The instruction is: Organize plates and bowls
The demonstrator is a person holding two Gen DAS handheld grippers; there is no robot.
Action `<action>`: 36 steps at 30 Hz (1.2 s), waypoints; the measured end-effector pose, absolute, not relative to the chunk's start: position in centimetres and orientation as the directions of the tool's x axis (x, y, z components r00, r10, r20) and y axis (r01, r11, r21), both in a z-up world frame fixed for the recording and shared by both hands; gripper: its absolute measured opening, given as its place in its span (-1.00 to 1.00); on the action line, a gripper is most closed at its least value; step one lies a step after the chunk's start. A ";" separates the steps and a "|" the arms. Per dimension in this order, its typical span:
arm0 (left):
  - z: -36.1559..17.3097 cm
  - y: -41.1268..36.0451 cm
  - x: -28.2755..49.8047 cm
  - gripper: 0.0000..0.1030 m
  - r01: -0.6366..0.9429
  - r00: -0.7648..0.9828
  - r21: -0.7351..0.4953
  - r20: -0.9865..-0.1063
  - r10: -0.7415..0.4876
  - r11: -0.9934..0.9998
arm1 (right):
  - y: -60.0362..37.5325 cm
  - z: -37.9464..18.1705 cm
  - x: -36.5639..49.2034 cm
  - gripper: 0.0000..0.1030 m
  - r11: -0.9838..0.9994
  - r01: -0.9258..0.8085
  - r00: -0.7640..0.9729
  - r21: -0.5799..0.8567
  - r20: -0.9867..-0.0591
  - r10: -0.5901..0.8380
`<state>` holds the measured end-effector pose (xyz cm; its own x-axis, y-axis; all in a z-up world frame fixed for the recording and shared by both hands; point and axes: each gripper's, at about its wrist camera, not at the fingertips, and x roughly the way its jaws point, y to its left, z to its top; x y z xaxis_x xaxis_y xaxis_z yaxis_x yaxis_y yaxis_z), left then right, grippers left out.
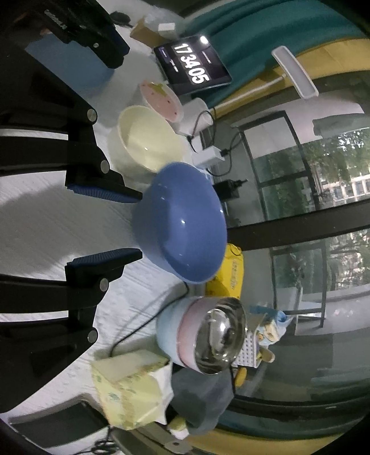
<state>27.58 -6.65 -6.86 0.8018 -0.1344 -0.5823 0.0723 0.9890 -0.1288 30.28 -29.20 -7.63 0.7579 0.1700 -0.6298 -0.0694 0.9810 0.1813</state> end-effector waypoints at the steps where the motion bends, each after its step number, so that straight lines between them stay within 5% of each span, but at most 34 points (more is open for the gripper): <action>1: -6.8 -6.9 27.9 -0.09 0.077 0.802 -0.128 -0.581 -0.138 0.989 | -29.4 -7.6 30.7 -0.31 0.981 -0.063 0.759 0.181 -0.629 0.165; 28: -9.2 -10.5 33.8 -0.09 0.132 0.764 -0.114 -0.621 -0.174 0.985 | -31.5 -13.1 37.3 -0.24 0.976 0.048 0.699 0.214 -0.705 0.120; 36: -9.7 -12.1 34.9 -0.09 0.143 0.766 -0.087 -0.621 -0.166 0.986 | -32.7 -13.4 37.1 -0.67 0.972 0.068 0.704 0.225 -0.701 0.113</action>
<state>34.87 -12.13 -9.73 0.7664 -0.1659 -0.6206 0.1429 0.9859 -0.0870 37.07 -32.74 -13.41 0.7039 0.1128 -0.7013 0.0685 0.9719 0.2251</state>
